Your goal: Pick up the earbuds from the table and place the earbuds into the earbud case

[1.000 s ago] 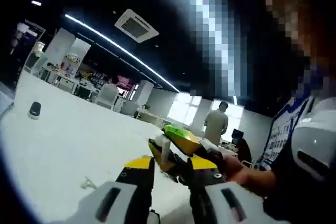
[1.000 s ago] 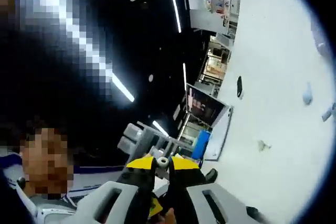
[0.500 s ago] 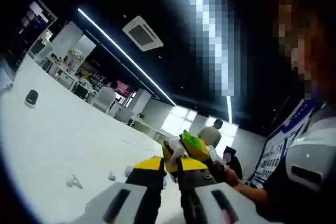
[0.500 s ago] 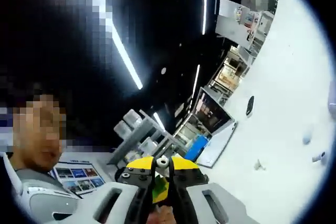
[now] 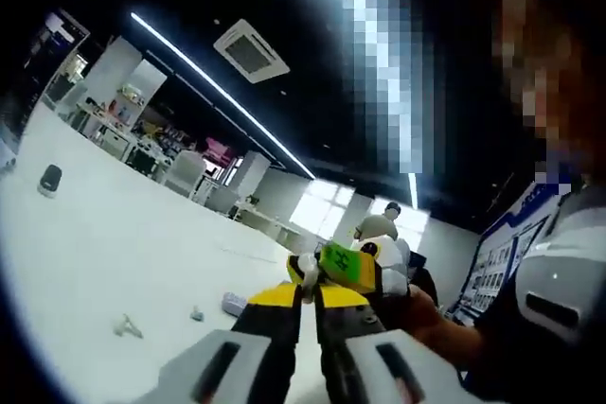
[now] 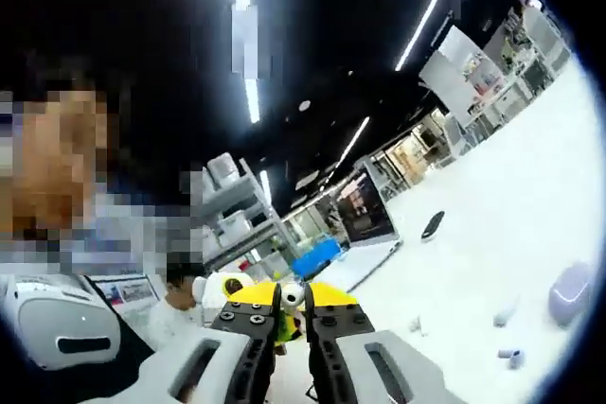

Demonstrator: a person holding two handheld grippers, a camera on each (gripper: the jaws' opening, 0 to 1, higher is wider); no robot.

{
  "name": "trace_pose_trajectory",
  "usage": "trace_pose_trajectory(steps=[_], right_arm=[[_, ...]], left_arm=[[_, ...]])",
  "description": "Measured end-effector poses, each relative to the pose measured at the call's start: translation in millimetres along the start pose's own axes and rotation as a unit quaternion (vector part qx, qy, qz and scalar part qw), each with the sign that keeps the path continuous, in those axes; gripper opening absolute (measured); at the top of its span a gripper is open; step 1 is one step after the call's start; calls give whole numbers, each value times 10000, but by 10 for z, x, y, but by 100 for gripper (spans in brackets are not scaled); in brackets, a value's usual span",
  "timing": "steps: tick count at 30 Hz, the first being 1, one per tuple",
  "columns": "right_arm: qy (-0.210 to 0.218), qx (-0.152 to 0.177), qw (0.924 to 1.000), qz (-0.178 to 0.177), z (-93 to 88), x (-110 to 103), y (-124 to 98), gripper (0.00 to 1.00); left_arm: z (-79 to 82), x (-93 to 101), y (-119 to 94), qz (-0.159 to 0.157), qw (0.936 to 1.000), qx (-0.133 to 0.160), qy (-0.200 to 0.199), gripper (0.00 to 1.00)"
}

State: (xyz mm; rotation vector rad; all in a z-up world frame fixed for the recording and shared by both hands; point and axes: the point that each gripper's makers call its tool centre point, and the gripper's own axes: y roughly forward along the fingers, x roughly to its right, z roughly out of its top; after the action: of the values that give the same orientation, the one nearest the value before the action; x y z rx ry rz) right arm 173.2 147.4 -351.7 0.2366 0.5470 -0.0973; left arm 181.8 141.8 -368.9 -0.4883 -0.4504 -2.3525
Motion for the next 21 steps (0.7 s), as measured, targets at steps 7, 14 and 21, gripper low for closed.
trace_pose_trajectory(steps=[7,14,21], right_arm=[[-568,-445,9973,-111,-39,68,-68,10],[-1209,-1083,9866,-185,-87,140,-153,10],[-1397,-1285,9816,-198,-96,187,-179,10]], left_arm=[[-64,-21,2,58,9999,-124,24,8],[-121,-13,15,99,9996,-256,106,8],[-100,-30,-24,144,9994,-273,185,8]])
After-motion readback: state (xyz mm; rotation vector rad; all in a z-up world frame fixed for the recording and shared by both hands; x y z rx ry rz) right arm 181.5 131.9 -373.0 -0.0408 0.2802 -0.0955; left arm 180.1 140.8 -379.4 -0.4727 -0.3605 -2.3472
